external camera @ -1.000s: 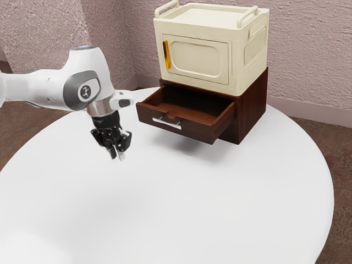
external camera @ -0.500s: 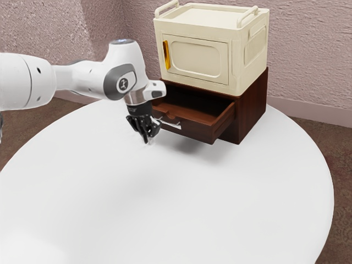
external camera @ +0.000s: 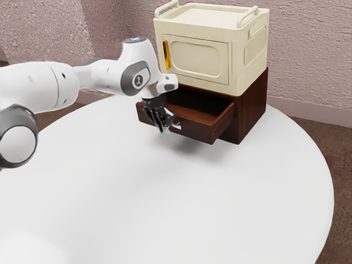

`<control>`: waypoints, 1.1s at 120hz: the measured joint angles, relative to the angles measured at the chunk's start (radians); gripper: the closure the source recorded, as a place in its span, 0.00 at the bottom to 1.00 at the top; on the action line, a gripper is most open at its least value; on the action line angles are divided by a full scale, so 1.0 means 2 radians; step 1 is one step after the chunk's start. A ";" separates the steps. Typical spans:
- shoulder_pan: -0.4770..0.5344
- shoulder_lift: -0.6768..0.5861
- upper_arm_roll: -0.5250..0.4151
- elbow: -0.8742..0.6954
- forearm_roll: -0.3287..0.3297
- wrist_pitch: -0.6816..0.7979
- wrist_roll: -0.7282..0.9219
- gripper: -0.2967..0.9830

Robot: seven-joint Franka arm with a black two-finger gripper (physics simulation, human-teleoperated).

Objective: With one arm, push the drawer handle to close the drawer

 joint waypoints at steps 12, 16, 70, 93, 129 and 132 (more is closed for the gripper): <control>0.001 0.024 -0.004 0.029 0.010 0.015 0.002 0.78; 0.001 0.031 -0.008 0.041 0.013 0.019 0.002 0.78; 0.008 0.098 -0.024 0.126 0.044 0.089 0.011 0.74; 0.009 0.122 -0.033 0.155 0.047 0.131 0.020 0.73; 0.009 0.141 -0.042 0.170 0.050 0.198 0.032 0.72; 0.009 0.142 -0.042 0.170 0.050 0.203 0.033 0.72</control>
